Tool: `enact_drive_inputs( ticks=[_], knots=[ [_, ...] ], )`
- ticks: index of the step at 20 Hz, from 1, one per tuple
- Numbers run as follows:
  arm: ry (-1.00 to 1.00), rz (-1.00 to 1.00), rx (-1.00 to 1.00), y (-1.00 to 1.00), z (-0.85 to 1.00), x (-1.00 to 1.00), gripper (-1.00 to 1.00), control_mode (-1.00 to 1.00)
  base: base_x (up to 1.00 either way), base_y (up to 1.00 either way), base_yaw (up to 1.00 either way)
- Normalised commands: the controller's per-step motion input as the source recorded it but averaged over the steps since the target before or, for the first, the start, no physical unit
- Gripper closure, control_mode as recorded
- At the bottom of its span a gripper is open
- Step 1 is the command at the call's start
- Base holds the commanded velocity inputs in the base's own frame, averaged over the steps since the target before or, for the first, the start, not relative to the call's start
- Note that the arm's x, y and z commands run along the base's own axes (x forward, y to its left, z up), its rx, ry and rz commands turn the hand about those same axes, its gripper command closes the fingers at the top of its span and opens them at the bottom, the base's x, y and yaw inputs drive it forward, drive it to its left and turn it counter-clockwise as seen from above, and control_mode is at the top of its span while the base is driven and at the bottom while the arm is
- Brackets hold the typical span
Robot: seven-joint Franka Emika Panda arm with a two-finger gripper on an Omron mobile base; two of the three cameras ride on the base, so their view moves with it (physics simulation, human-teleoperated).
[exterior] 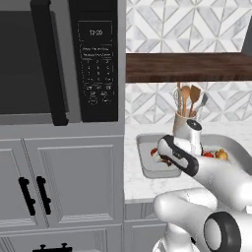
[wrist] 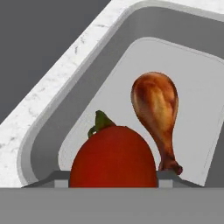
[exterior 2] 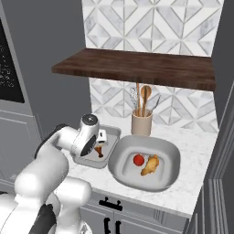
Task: Place one tomato and one chicken drumstick in each tupperware on the nearby counter, to pack two identical lunches.
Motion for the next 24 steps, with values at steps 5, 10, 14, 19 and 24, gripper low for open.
enact_drive_inputs(
  ticks=[5, 10, 14, 19, 24],
  knots=[
    [0.11, 0.08, 0.00, 0.09, -0.49, 0.45, 1.00, -1.00, 0.00, 0.00, 0.00],
    [0.06, 0.03, 0.00, 0.09, -0.16, 0.29, -1.00, -1.00, 0.00, 0.00, 0.00],
    [0.00, 0.00, 0.00, 0.00, 0.00, 0.00, -1.00, -1.00, 0.00, 0.00, 0.00],
    [0.00, 0.00, 0.00, 0.00, 0.00, -0.01, -1.00, -1.00, 0.00, 0.00, 0.00],
    [-0.03, 0.00, 0.00, -0.17, 0.13, -0.14, -1.00, -1.00, 0.00, 0.00, 0.00]
  ],
)
